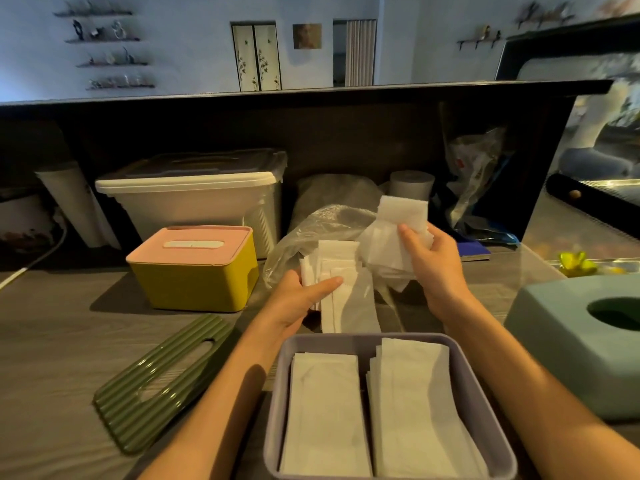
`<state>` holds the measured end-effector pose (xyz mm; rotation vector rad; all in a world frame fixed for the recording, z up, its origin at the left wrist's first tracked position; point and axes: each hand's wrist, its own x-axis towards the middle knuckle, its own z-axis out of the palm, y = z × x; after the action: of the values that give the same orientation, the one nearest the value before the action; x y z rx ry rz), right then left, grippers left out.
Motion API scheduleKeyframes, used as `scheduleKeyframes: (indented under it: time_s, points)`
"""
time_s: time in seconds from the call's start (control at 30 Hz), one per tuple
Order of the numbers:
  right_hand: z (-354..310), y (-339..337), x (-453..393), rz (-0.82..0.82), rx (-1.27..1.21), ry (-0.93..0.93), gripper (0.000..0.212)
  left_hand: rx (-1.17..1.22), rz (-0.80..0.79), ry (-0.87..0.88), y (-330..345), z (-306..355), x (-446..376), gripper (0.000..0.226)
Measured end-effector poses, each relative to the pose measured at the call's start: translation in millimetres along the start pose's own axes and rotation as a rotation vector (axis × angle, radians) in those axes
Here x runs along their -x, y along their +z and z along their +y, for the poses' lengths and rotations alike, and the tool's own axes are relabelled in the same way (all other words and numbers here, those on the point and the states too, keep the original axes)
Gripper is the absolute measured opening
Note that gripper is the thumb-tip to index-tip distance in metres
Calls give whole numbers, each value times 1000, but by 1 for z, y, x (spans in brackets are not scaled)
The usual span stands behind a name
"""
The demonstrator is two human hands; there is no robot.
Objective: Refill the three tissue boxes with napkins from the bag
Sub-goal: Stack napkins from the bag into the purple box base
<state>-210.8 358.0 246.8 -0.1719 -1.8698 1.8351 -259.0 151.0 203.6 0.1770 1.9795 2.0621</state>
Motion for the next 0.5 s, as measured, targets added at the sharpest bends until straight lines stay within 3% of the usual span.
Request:
scheduleKeyframes:
  time_s: [0.13, 0.23, 0.27, 0.33, 0.43, 0.5]
  points:
    - [-14, -7, -3, 61, -92, -21, 26, 99, 63, 15, 4, 3, 0, 34]
    - [-27, -8, 0, -178, -179, 88, 16, 189, 99, 39, 7, 7, 2, 47]
    - [-26, -7, 2, -273, -117, 105, 17, 199, 99, 48, 8, 7, 2, 49]
    - [-20, -3, 6, -401, 128, 95, 28, 206, 84, 75, 10, 8, 5, 29]
    - [-8, 2, 7, -435, 435, 92, 45, 269, 21, 102, 13, 11, 8, 22]
    - [-5, 2, 5, -456, 516, 124, 44, 279, 14, 101, 14, 14, 10, 24]
